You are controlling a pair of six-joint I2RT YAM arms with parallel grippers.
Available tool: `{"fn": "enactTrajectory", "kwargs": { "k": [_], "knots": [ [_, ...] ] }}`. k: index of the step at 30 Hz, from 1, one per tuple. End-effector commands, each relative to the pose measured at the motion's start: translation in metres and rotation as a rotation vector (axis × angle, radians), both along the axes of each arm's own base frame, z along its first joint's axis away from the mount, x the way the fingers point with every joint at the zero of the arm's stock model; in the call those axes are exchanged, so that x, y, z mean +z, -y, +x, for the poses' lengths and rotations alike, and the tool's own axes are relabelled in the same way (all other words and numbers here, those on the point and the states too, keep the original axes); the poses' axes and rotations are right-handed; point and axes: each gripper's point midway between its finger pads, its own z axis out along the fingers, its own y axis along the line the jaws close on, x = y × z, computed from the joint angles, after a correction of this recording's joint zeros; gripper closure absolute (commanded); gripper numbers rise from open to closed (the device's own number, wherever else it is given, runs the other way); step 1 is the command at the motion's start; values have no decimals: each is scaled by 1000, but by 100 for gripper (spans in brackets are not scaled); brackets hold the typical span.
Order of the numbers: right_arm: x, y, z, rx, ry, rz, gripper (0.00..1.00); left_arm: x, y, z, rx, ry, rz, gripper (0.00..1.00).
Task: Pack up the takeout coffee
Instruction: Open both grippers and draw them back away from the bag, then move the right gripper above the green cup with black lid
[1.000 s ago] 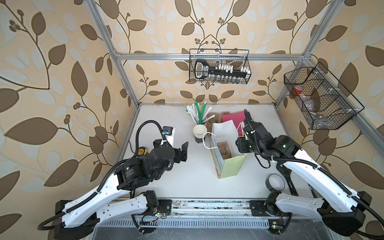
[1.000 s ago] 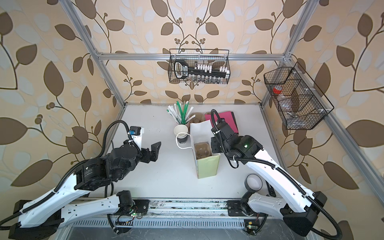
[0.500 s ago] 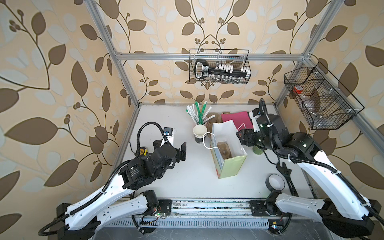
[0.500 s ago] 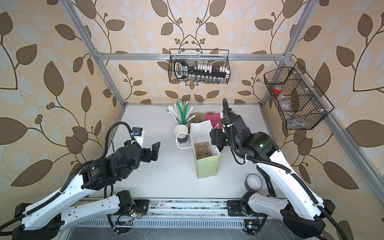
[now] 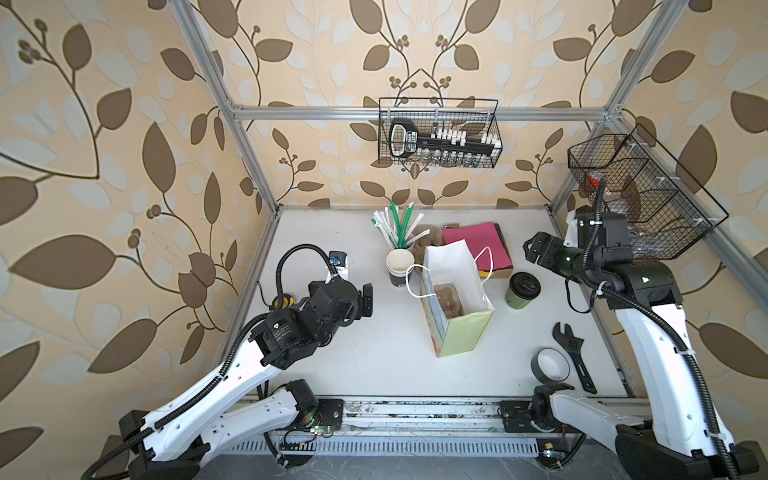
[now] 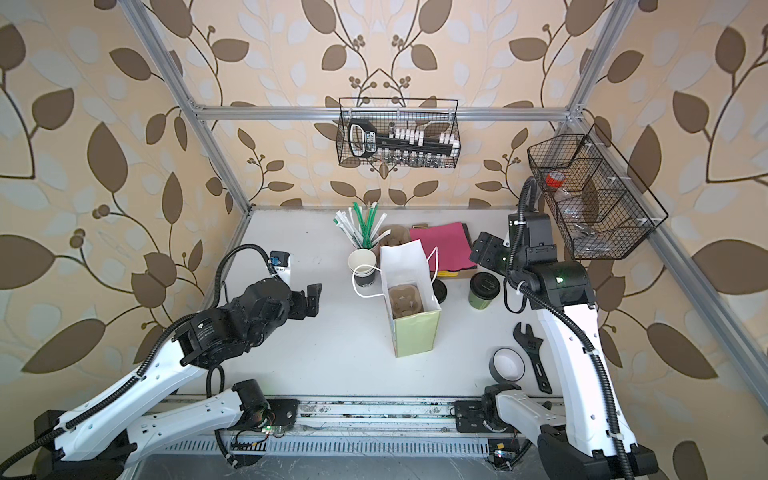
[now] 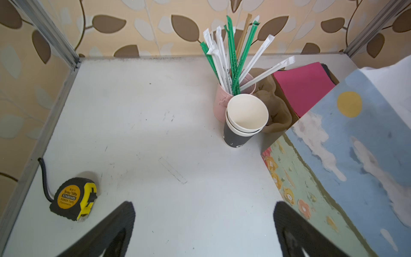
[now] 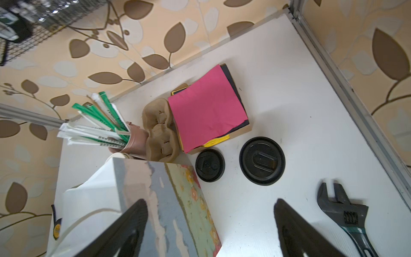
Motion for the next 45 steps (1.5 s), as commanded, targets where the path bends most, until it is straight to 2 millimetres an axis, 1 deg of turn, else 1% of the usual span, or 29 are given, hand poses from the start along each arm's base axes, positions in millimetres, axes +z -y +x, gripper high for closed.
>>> {"fn": "enactTrajectory", "kwargs": {
  "k": [1,2,5,7,10,11,12,16,19,20,22,29,35,39,40,41,42,45],
  "knots": [
    [-35,3,2,-4,-105,20,10,-5,-4,0,36,-96,-97,1],
    [-43,5,2,-16,-123,16,10,-8,-6,0,49,-114,-111,1],
    [-67,19,0,-96,-185,-26,10,-16,-10,1,74,-153,-144,1],
    [-83,26,-1,-128,-242,-58,7,-24,-11,4,85,-184,-145,1],
    [-101,30,1,-140,-299,-81,6,-35,-13,8,103,-234,-124,1],
    [-105,31,1,-145,-310,-86,5,-38,-16,9,113,-243,-115,1],
    [-109,33,1,-151,-323,-91,1,-41,-19,10,127,-250,-113,1],
    [-126,31,7,-139,-355,-74,0,-43,-26,11,149,-247,-135,1],
    [-138,35,10,-144,-403,-69,0,-43,-30,11,163,-240,-121,1],
    [-148,36,8,-141,-428,-70,0,-43,-32,11,165,-241,-115,1],
    [-159,38,9,-140,-452,-59,0,-45,-32,10,166,-242,-112,1],
    [-178,37,17,-132,-503,-41,0,-47,-33,10,167,-249,-104,1],
    [-185,39,25,-133,-524,-50,0,-47,-33,9,165,-242,-106,1],
    [-195,35,29,-112,-559,-35,0,-47,-34,9,164,-241,-104,1],
    [-195,36,30,-116,-560,-42,0,-47,-34,9,164,-243,-102,1],
    [-189,38,35,-122,-539,-50,0,-48,-33,9,162,-244,-100,1],
    [-188,39,37,-123,-537,-55,0,-48,-33,9,160,-244,-102,1],
    [-190,36,40,-114,-542,-47,1,-48,-33,9,159,-247,-98,1]
  ]
}}
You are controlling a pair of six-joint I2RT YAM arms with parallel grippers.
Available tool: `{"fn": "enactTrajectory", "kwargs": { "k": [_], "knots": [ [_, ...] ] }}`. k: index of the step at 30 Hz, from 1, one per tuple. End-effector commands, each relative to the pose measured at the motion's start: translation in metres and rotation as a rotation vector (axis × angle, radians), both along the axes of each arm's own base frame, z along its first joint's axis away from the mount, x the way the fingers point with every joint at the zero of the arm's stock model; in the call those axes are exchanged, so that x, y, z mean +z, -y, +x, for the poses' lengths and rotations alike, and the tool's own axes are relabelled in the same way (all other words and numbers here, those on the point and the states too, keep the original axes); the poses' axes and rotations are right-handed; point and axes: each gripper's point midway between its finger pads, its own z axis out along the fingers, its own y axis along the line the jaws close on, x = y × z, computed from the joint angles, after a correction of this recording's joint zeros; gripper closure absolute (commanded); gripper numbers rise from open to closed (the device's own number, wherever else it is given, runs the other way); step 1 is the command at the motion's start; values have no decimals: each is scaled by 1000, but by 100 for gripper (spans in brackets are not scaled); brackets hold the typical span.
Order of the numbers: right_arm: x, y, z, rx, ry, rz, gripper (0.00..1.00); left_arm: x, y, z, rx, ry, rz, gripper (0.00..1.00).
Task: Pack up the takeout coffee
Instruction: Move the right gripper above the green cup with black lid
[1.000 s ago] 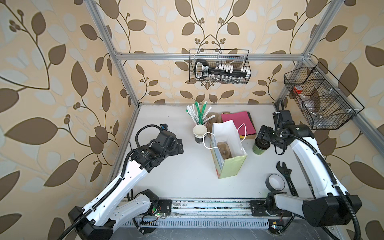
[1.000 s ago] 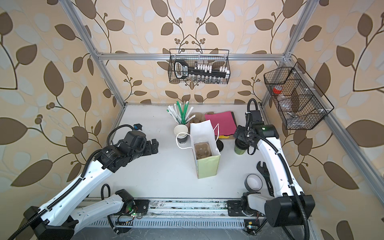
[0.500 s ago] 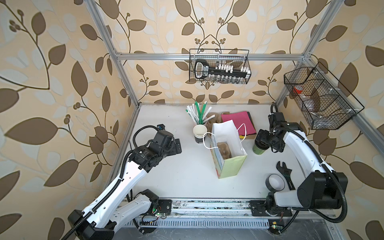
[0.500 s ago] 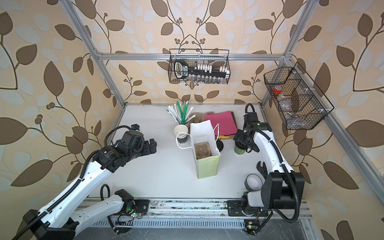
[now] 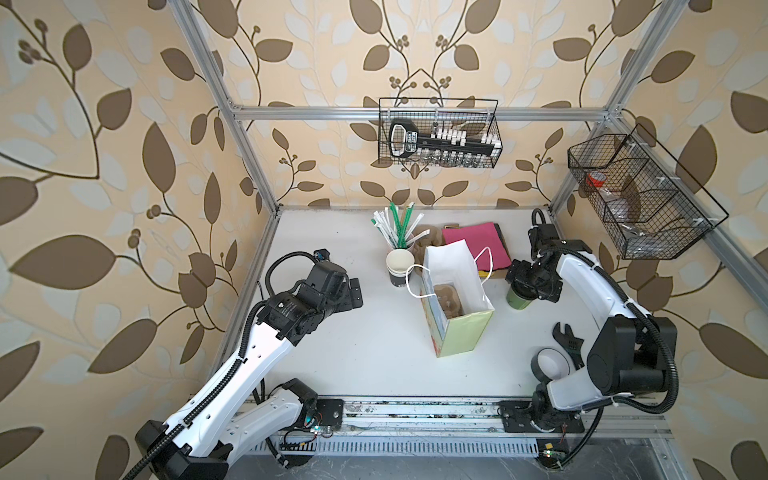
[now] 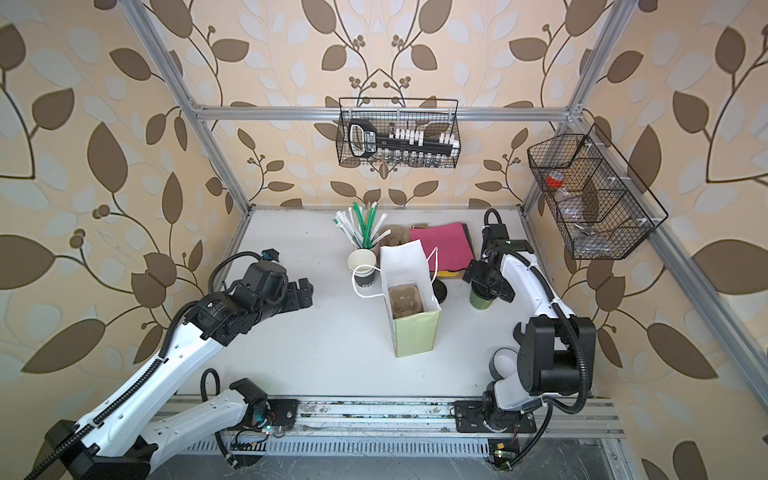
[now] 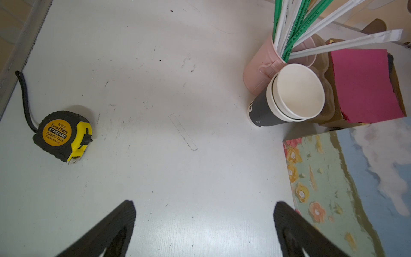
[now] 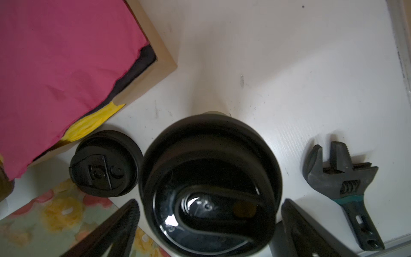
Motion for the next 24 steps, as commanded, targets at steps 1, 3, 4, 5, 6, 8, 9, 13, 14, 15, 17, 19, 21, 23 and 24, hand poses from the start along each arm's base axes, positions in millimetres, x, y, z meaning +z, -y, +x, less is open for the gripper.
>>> {"fn": "enactTrajectory", "kwargs": {
  "k": [1,3,4,5,6,8,9,13,14,15,17,19,21,23,24],
  "knots": [
    [9,-1,10,18,26,-4,1,0,-4,-1,8,7,14,1],
    [10,0,11,22,23,-23,1,0,-4,0,6,7,15,1],
    [11,1,11,21,21,-33,2,0,-4,0,6,8,15,1],
    [11,1,11,21,17,-36,2,0,-4,0,6,7,15,1],
    [11,1,11,22,15,-37,3,-1,-4,0,5,6,17,1],
    [10,1,11,25,9,-31,4,-2,-4,0,4,2,19,1],
    [8,1,11,25,5,-31,4,-2,-4,0,2,0,20,1],
    [8,1,11,27,0,-38,7,-4,-3,1,-1,-6,23,1],
    [8,2,10,28,-1,-43,7,-4,-3,1,-2,-6,23,1],
    [7,2,10,27,-5,-44,9,-5,-3,1,-3,-9,24,1],
    [7,1,10,31,-7,-41,11,-5,-2,1,-7,-12,23,1],
    [9,1,9,35,-5,-49,11,-6,-1,1,-10,-16,23,1],
    [12,3,9,35,-1,-69,11,-6,-1,1,-10,-16,23,1],
    [15,4,8,35,1,-77,11,-7,-1,1,-9,-17,24,1],
    [17,3,9,36,7,-77,11,-7,-1,1,-10,-17,24,1]
  ]
}}
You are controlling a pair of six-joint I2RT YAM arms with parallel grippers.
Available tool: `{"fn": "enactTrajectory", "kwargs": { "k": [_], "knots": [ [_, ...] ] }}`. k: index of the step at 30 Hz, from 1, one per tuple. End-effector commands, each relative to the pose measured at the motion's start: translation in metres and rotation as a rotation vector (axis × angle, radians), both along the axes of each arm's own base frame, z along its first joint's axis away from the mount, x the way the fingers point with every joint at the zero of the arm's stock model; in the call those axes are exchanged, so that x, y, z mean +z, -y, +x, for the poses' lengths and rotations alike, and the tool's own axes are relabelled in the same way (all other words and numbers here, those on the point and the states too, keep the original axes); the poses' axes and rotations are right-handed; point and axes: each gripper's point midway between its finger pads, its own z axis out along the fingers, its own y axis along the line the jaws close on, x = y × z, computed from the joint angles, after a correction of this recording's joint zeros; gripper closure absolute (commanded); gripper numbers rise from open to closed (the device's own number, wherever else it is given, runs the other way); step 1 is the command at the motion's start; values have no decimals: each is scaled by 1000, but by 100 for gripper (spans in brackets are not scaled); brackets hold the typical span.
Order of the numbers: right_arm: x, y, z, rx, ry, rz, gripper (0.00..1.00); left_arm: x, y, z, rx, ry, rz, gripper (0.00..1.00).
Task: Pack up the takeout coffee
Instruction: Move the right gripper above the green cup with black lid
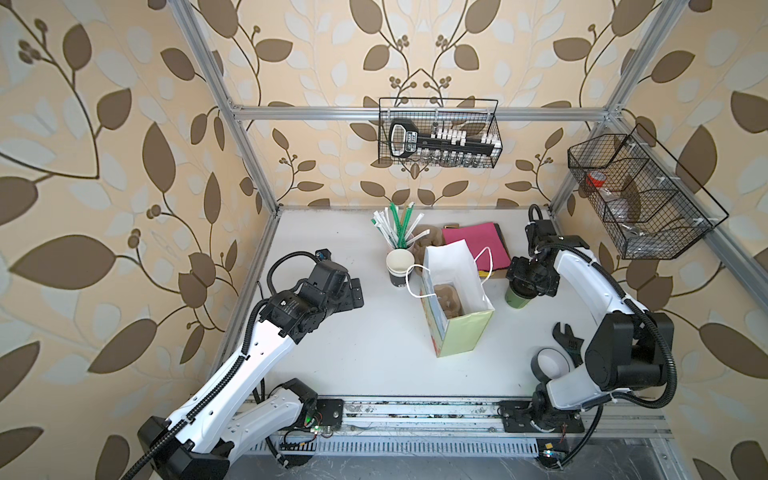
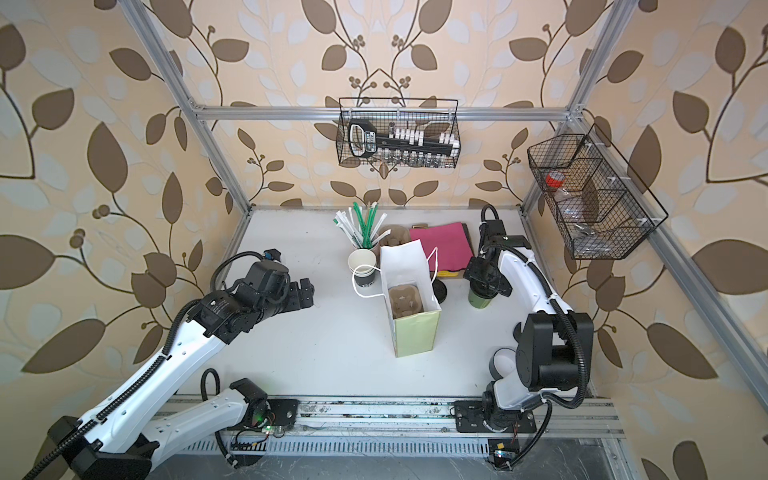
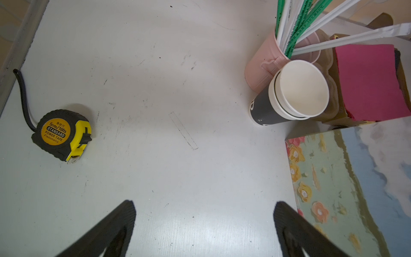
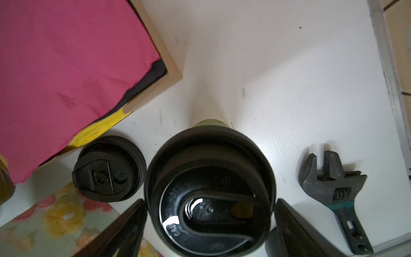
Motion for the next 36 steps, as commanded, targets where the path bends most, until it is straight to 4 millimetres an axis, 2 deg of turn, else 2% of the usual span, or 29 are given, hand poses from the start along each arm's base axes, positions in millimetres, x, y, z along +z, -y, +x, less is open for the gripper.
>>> {"fn": "enactTrajectory", "kwargs": {
  "k": [1,4,8,15,18,20,23,27,31,36],
  "knots": [
    [13,4,3,9,13,-36,11,-2,-2,0,-9,-1,16,1],
    [19,7,4,12,10,-77,11,-2,-2,0,-10,-3,17,1],
    [21,2,6,36,19,-56,13,-4,-2,0,-10,-6,20,1],
    [20,0,-3,63,-21,-42,13,-8,-3,0,-8,-30,39,1],
    [37,-5,-7,71,37,-22,8,-5,-5,0,0,-26,45,1],
    [55,1,-14,33,86,-46,0,-2,-10,-1,19,-9,52,1],
    [69,4,-24,2,113,-43,0,0,-12,-1,28,1,52,1],
    [67,-4,-36,-44,65,50,0,-1,-11,-1,26,-8,54,1],
    [54,-15,-42,11,-44,128,0,-2,-12,-2,28,-9,56,1],
    [43,-16,-39,37,-72,140,0,-2,-12,-1,26,-12,59,1]
  ]
}}
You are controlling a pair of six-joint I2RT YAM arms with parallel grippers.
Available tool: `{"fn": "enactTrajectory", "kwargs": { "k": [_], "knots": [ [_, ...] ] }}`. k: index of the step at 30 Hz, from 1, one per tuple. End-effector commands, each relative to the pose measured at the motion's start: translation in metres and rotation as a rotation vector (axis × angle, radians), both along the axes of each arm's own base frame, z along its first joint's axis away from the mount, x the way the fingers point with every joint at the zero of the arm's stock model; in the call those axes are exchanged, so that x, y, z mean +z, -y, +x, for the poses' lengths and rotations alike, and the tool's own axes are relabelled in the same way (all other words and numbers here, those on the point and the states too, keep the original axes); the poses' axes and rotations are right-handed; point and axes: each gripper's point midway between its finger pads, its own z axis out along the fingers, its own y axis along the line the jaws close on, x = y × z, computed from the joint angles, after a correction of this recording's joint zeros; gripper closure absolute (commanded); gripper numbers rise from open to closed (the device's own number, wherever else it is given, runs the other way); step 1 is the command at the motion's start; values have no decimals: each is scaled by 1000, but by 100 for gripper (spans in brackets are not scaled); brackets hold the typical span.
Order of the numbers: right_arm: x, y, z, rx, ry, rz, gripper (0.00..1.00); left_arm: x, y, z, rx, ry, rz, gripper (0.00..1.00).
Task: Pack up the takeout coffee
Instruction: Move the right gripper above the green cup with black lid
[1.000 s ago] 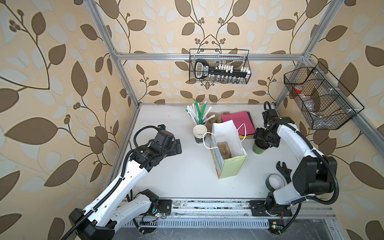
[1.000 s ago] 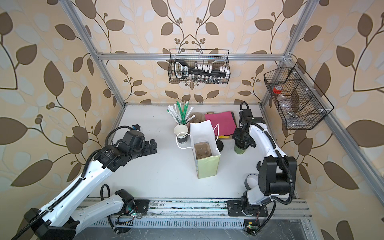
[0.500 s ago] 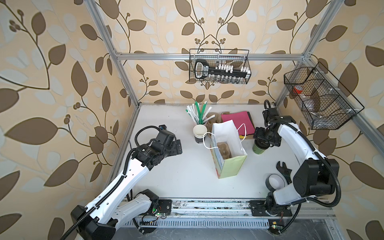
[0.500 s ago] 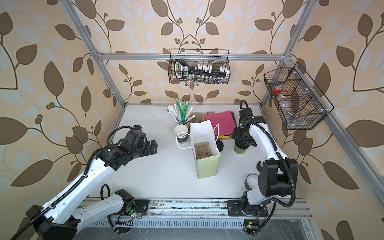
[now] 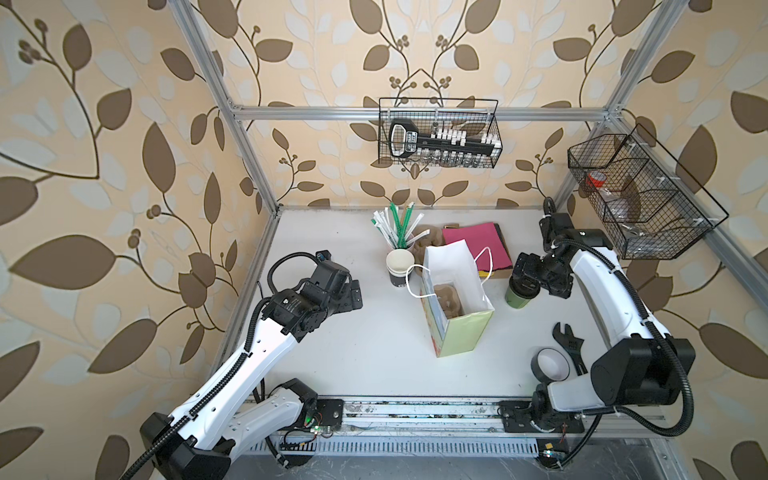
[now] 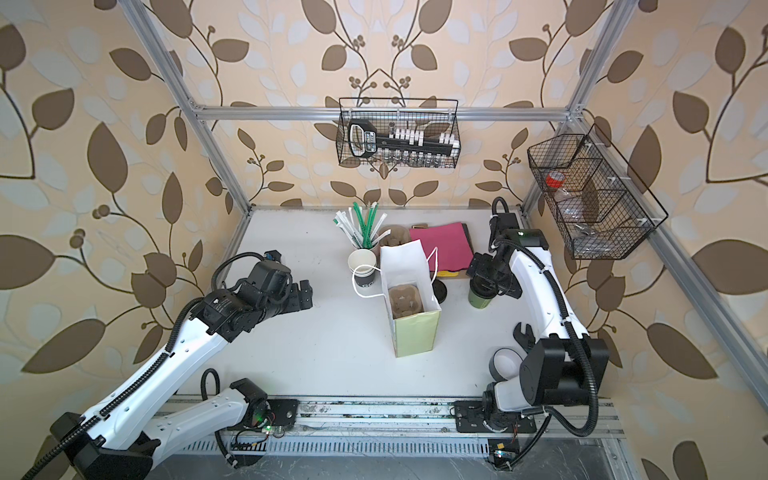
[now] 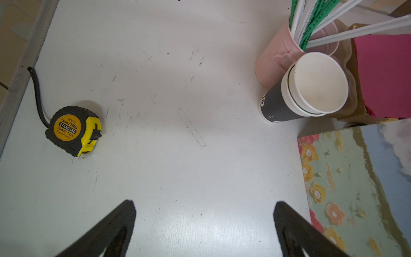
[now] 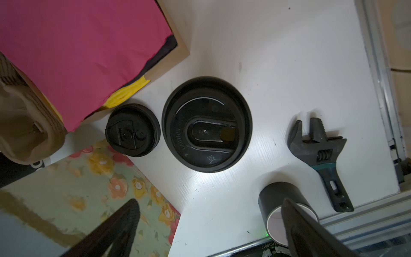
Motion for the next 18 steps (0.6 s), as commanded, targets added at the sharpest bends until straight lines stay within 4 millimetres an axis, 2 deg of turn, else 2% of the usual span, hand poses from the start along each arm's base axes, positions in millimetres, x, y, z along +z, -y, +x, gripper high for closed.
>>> {"fn": "enactTrajectory", "kwargs": {
  "k": [1,5,8,10,14,18],
  "knots": [
    [-4,-6,-7,34,-53,37,3,4,-5,0,12,11,18,1],
    [-14,-2,-3,40,-95,13,9,3,-5,1,10,6,21,1],
    [-21,6,-3,29,-133,-33,10,3,-6,0,11,6,23,1],
    [-26,3,0,39,-142,-16,10,2,-6,0,11,4,26,1],
    [-25,6,4,40,-151,-49,16,3,-7,1,14,5,30,1],
    [-28,9,6,38,-163,-60,16,3,-7,0,14,6,33,1]
  ]
}}
